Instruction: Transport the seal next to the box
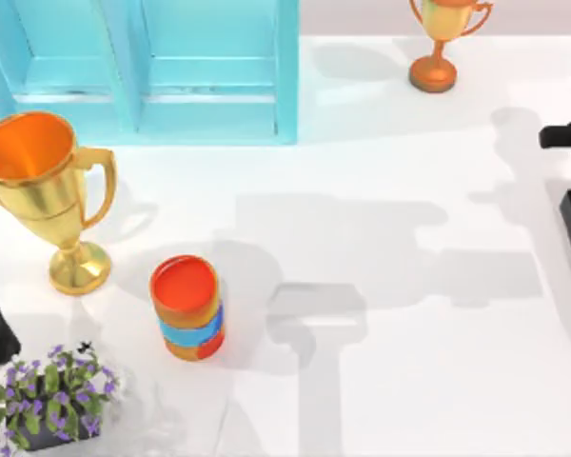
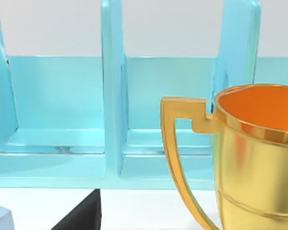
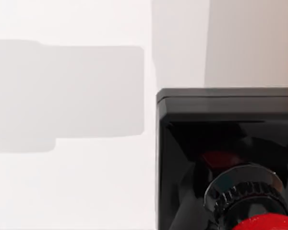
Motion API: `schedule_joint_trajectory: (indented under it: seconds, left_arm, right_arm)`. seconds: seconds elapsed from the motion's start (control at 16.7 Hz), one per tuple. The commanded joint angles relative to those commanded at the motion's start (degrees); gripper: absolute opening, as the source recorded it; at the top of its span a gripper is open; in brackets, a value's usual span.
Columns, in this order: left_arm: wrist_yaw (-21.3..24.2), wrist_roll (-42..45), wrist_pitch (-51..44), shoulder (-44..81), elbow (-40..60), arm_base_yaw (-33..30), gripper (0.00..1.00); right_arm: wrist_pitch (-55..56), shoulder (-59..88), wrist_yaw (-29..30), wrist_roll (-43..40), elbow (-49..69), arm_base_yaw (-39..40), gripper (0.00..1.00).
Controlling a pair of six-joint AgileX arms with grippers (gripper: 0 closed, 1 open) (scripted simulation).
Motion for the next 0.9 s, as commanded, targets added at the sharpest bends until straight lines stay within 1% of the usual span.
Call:
schedule_joint_trajectory:
  seconds: [0.54, 0.6, 0.9]
  left_arm:
    - [0.0, 0.0, 0.0, 0.0, 0.0, 0.0, 1.0]
    - [0.0, 0.0, 0.0, 0.0, 0.0, 0.0, 1.0]
    - [0.0, 0.0, 0.0, 0.0, 0.0, 0.0, 1.0]
  right_arm:
    - [0.0, 0.0, 0.0, 0.0, 0.0, 0.0, 0.98]
    - [0.0, 0.0, 0.0, 0.0, 0.0, 0.0, 1.0]
    - [0.0, 0.0, 0.0, 0.0, 0.0, 0.0, 1.0]
